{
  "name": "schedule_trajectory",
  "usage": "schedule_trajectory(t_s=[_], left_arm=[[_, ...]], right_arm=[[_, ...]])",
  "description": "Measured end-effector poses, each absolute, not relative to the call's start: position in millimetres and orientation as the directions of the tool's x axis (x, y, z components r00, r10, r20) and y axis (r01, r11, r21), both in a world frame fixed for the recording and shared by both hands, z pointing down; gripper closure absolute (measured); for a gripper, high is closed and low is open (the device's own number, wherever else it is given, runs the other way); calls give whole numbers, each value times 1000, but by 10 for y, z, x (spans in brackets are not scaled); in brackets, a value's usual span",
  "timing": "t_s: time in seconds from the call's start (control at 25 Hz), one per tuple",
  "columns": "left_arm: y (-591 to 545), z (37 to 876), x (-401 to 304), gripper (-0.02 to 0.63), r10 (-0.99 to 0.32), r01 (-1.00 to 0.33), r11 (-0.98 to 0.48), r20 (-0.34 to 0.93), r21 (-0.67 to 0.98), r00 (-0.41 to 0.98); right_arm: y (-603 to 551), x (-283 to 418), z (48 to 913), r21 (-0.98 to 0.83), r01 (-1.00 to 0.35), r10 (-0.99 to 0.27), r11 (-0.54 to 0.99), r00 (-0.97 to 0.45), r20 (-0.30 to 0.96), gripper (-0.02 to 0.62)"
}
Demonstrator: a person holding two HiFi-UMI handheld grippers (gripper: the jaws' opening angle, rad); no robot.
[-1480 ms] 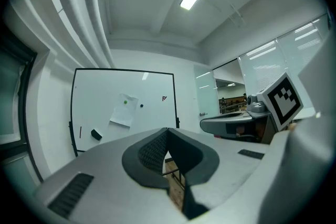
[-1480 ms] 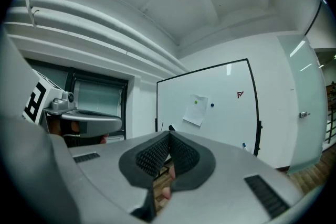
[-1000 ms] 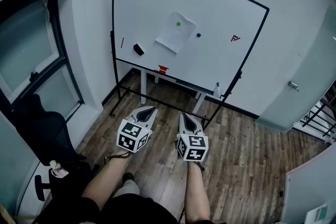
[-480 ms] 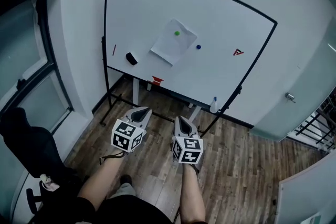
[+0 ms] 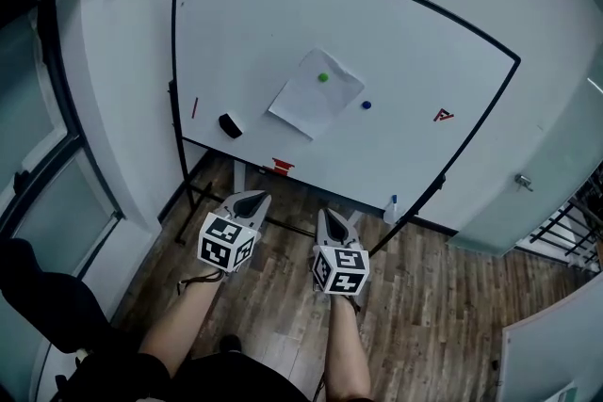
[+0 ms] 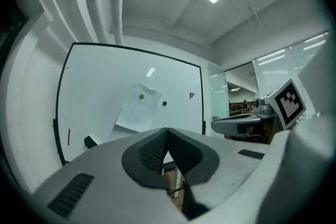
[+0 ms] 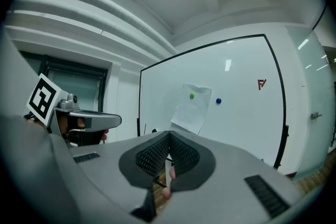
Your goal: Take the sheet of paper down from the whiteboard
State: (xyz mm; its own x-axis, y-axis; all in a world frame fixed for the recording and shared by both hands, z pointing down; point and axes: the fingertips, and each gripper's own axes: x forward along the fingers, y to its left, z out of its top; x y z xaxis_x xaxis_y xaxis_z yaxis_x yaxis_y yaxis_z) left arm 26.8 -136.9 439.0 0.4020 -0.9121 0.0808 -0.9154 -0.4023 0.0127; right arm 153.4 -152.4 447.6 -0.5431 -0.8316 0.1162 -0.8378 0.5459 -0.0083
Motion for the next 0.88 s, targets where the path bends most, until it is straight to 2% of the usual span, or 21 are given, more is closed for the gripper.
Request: schedule_trajectory(t_s=[0.44,0.88], left_arm=[[-2038,4445,-329,584,-892,-896,-444,91,6,442],[-2401,4517,-896,584,-906,-910,-413,80,37,415]], right_arm=[[-2154,1004,4587,-26,-864,-858,502,-501,114,571],[-2634,519,4533,-16,-855,-849,518,-517,109,571]])
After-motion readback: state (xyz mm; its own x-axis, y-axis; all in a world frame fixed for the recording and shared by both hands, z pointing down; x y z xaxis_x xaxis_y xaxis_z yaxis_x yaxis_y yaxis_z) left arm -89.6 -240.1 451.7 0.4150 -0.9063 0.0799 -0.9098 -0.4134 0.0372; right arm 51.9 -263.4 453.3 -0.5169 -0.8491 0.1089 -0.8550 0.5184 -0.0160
